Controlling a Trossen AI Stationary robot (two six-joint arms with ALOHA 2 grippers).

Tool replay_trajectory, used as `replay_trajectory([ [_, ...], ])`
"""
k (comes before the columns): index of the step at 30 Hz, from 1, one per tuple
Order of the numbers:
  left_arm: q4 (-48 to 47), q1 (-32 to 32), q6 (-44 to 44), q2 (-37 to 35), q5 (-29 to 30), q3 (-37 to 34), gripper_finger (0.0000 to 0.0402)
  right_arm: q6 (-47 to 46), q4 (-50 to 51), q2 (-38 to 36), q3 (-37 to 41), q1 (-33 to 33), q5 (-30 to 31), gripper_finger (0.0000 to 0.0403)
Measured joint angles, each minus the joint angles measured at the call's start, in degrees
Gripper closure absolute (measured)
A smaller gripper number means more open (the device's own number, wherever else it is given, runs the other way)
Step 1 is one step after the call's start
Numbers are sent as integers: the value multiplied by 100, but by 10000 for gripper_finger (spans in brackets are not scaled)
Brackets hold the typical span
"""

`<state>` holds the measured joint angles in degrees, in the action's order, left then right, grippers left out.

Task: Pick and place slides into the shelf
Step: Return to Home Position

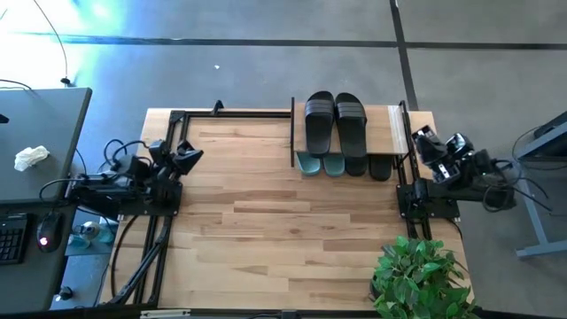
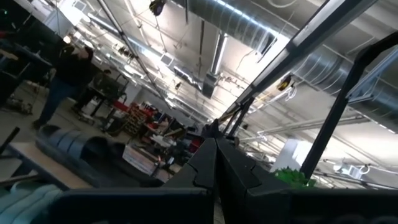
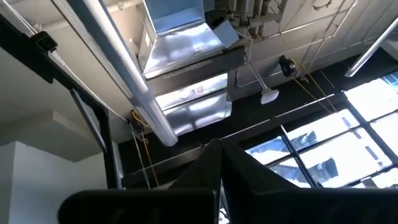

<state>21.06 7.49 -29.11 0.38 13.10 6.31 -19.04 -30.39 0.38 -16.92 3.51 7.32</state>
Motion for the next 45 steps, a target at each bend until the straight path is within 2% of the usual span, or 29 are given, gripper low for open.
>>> replay_trajectory([
  [14,8,0,-531,0,20,-445,402,-518,-1193,-7,1063,-2,392,403],
  [27,-184,0,-729,0,21,-582,402,-770,-1132,-7,1323,-4,597,403],
  [31,-469,0,-668,0,15,-582,402,-604,-616,-7,1323,-4,109,403],
  [33,-663,0,-582,0,15,-582,401,-430,-187,-7,1323,-6,-301,403],
  [36,-891,0,-461,0,11,-580,401,-349,508,-7,1323,-4,-574,403],
  [39,-1116,0,-212,2,-6,-580,401,-2,1184,-7,1323,-5,-696,403],
  [45,-1647,0,202,2,-70,-578,401,1453,1887,-7,1323,-4,-698,403],
])
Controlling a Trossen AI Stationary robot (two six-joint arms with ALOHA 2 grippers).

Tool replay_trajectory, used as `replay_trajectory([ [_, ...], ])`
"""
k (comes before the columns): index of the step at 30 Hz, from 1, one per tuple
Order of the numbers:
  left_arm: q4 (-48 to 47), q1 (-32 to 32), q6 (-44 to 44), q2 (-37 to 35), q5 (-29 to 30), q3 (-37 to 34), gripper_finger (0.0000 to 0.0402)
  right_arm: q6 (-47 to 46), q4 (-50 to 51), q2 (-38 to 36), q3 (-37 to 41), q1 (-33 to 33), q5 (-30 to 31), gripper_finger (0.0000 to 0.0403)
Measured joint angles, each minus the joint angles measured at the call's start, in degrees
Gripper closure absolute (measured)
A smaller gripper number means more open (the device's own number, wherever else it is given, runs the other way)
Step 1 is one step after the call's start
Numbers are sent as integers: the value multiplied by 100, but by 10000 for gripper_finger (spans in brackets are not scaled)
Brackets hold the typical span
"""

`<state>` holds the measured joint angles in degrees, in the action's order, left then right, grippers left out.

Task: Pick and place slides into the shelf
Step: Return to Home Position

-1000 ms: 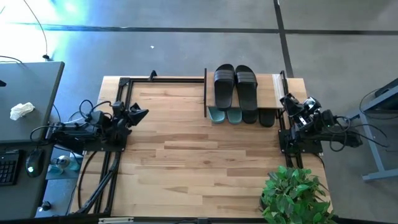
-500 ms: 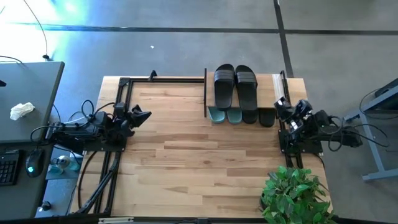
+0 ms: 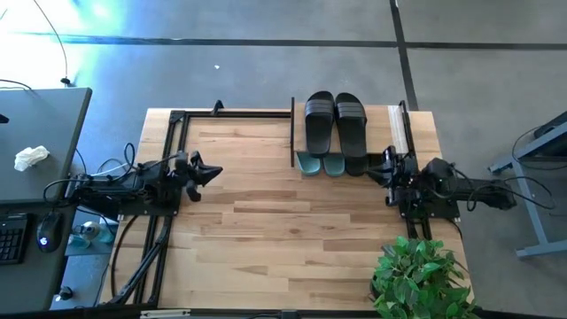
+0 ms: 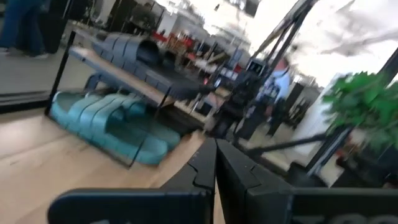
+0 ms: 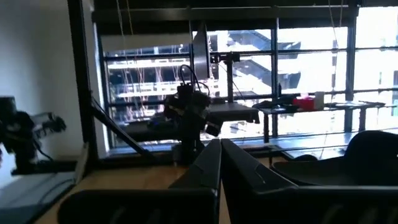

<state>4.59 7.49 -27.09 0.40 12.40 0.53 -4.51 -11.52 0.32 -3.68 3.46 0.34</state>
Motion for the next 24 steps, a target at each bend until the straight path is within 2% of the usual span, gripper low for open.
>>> replay_trajectory([
  [5,-177,-1,444,101,-39,3,401,753,310,0,0,0,2,403],
  [15,-180,0,1358,384,25,3,401,830,1175,2,0,-2,377,403],
  [24,-163,0,1508,437,111,3,401,1110,1394,2,0,-2,714,403],
])
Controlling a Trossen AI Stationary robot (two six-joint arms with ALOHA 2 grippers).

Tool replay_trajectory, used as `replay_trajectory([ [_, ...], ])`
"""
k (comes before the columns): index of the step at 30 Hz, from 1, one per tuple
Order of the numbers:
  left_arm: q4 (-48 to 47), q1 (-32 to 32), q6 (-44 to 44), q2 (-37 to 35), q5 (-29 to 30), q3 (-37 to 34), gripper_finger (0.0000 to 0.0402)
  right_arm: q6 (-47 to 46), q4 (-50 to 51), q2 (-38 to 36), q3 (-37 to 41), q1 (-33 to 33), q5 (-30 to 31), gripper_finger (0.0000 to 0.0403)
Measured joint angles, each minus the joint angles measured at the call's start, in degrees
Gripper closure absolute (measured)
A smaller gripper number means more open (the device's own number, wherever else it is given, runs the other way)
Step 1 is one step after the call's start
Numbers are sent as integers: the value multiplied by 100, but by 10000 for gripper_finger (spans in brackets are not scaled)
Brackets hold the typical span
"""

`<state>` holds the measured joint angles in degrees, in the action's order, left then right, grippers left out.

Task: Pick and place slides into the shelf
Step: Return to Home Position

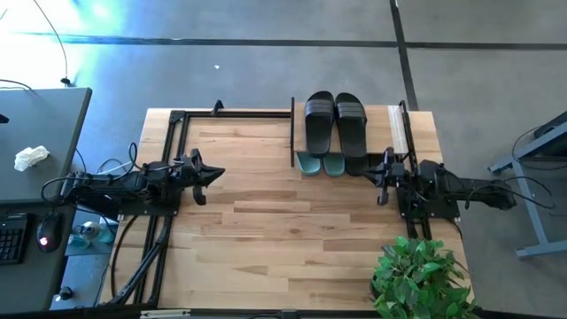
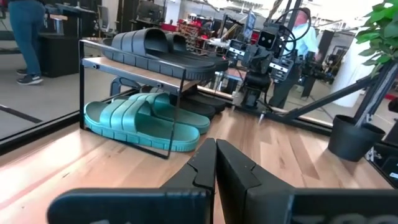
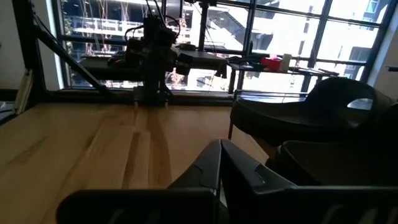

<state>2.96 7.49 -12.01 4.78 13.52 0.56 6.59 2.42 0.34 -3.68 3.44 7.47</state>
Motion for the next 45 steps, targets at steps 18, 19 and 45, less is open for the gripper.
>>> replay_trajectory([
  [18,-2,0,-7,0,2,0,401,-52,-2,0,0,0,301,403],
  [19,-2,0,-8,0,2,0,401,-52,-2,0,0,0,301,403],
  [45,-2,0,-20,0,3,0,401,-55,-2,0,0,0,294,402],
])
